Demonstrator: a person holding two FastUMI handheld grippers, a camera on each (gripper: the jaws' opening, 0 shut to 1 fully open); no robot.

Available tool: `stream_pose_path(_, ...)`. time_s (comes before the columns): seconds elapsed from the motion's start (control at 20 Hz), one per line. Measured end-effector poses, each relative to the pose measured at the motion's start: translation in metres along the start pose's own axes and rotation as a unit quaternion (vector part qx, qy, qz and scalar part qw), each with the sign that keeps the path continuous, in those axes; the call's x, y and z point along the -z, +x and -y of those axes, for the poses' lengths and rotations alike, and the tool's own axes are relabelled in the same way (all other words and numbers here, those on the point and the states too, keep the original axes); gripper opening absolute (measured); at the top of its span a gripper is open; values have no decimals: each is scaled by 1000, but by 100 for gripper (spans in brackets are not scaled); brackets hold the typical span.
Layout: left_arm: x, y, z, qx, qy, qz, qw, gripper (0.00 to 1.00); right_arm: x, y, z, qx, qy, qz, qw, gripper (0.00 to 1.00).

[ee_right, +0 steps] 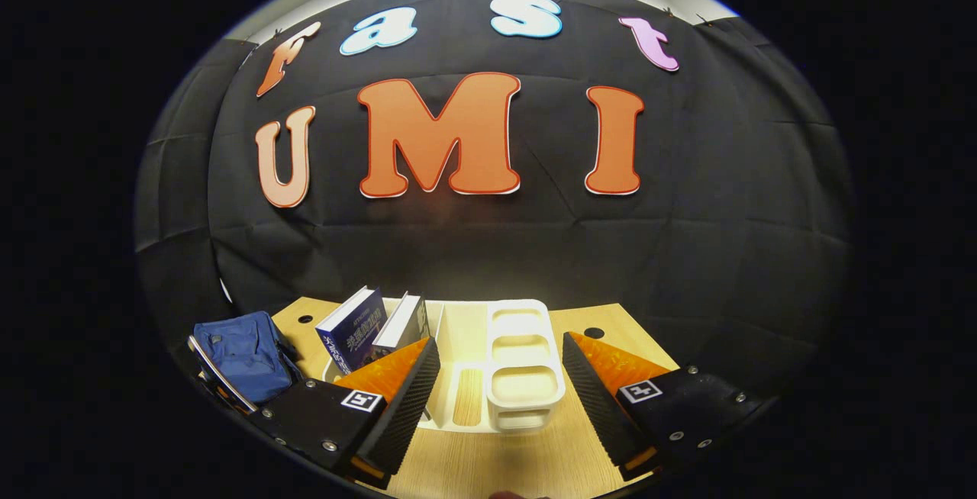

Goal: Open the schoolbag, grab two books from the bookshelf and put them into the schoolbag.

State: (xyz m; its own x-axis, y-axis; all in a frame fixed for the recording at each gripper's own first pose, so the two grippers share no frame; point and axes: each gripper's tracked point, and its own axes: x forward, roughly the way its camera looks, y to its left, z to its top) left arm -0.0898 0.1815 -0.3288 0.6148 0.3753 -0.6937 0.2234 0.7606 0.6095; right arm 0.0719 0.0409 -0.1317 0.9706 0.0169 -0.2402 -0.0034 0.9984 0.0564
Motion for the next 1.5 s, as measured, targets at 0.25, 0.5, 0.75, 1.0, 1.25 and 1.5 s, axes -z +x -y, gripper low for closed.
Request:
stream_pose_path(0.25,-22,-4,-32,30,-75,5,997,8,1,6,-26,-26,-8,-9,1000,97)
stream_pose_path(0.5,-50,-13,-72,63,-125,33,990,6,5,14,-86,-89,-19,-41,995,97)
stream_pose_path(0.75,-77,-27,-125,91,-183,63,977,6,10,34,-156,-142,-35,-86,986,97)
stream_pose_path(1.0,-101,-24,-169,120,-237,87,960,6,9,65,-208,-157,-65,-114,979,97)
stream_pose_path(1.25,-108,-18,-195,167,-290,96,937,6,30,106,-235,-128,-101,-183,970,97)
stream_pose_path(1.5,-111,-12,-210,196,-294,109,929,6,64,142,-238,-83,-126,-277,949,98)
